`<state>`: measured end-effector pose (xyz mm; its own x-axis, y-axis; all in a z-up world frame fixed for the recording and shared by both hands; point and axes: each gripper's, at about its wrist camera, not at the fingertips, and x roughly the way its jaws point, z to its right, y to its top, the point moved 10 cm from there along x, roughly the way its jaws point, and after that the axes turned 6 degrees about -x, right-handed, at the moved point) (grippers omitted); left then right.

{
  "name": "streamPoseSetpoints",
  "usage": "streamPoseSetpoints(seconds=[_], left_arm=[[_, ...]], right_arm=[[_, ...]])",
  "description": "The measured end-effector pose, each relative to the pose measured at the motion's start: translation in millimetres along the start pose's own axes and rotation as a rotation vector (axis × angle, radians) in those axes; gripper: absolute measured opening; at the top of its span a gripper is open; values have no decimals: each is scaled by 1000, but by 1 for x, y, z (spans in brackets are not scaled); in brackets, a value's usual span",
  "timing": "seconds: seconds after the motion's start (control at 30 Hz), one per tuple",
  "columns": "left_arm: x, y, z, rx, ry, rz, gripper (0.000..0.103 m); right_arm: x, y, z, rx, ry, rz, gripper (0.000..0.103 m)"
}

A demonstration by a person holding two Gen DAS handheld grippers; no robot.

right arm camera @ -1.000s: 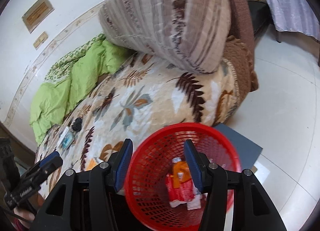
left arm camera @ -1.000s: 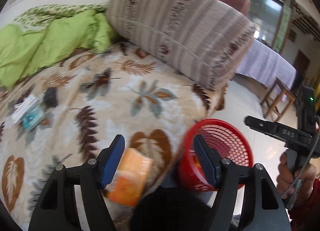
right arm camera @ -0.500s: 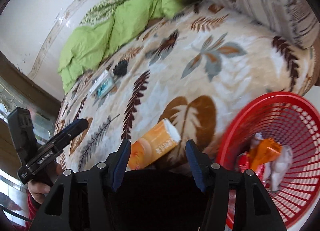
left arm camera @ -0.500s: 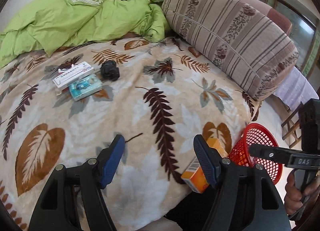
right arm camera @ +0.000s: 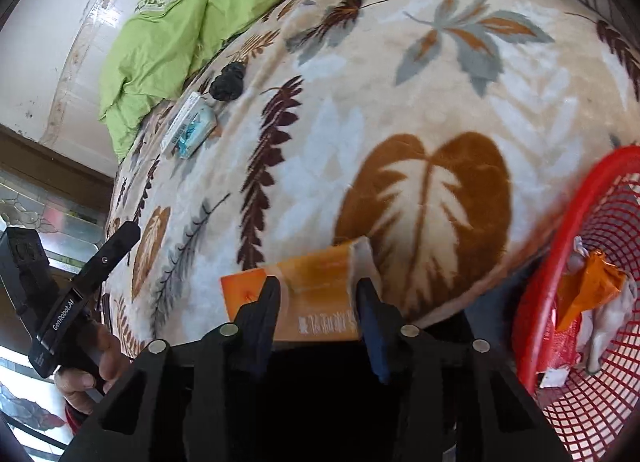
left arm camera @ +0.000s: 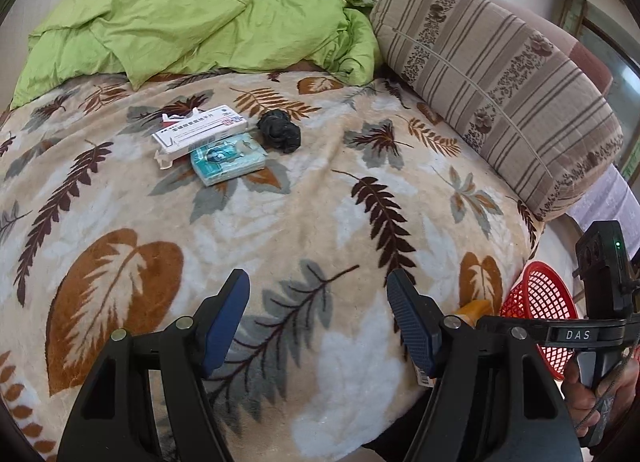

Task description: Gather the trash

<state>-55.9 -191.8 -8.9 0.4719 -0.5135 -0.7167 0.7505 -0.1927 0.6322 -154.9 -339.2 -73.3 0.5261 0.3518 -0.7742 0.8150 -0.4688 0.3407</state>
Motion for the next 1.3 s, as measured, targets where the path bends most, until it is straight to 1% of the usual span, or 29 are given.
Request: streamPoseSetpoints(seconds=[0.03,0.07,0.13,0.23,0.3,0.33,0.37,0.4,0.43,0.47,0.5,0.53,0.6,0.63,0.7,0.73,0.83,0.9,0.93,0.97,1.0,1.07,1.1,1.13,1.17,1.2,1.27,1.3], left_arm=[[1,2,-3,-8,1,2,70],[1,3,-6,-15,3,3,70],[2,7,-14,-35,9,7,70],[2,11,-25,-59,23,11,70],[3,14,-33,-73,36,13,70],[4,16,-37,-82,44,13,70],[5,18,-41,-89,50,13,70],[6,20,-45,-96,58,13,70],[8,23,-49,-101,65,14,70],[9,26,-51,-102,64,16,70],[12,32,-56,-105,74,19,70],[15,36,-59,-106,81,20,71],[29,49,-67,-97,107,16,71],[36,54,-69,-88,116,9,71],[56,69,-76,-67,139,-7,71],[66,75,-83,-67,163,-15,71],[94,95,-97,-96,200,-34,72],[109,105,-98,-99,202,-43,76],[118,109,-95,-82,206,-50,83],[128,113,-93,-60,233,-55,85],[135,115,-92,-50,247,-61,85],[152,113,-90,-48,237,-91,86],[158,110,-92,-59,234,-101,86],[160,109,-94,-63,234,-89,85],[159,110,-94,-57,233,-66,80],[157,110,-92,-55,223,-55,72],[151,112,-92,-68,200,-37,41],[148,111,-92,-82,177,-34,32]], right_arm=[[4,4,-6,-15,2,-2,37],[7,8,-13,-33,7,-5,29],[11,17,-27,-76,22,-2,17],[9,41,-44,-113,36,59,16],[2,66,-52,-138,33,137,16],[-3,79,-55,-158,7,182,16],[-8,89,-55,-170,-23,213,17],[-12,98,-55,-172,-41,235,20],[-15,106,-55,-170,-46,250,29],[-20,113,-54,-161,-41,263,31],[-24,117,-52,-152,-36,273,31],[-29,120,-50,-147,-31,277,32],[-32,120,-45,-140,-30,277,40],[-33,119,-42,-135,-32,277,46],[-29,116,-34,-122,-32,260,47],[-26,115,-32,-119,-29,246,47],[-15,121,-27,-108,-31,230,47],[-10,131,-28,-110,-25,226,47],[-6,139,-31,-116,-26,227,47],[-4,144,-33,-121,-23,227,47],[0,153,-39,-130,-17,226,48],[10,169,-51,-150,-6,220,54],[16,176,-56,-159,-1,217,54],[22,184,-62,-168,1,212,54],[33,194,-70,-179,6,200,55],[42,201,-76,-187,13,189,55],[65,214,-88,-194,22,160,55],[74,219,-93,-193,24,152,55]])
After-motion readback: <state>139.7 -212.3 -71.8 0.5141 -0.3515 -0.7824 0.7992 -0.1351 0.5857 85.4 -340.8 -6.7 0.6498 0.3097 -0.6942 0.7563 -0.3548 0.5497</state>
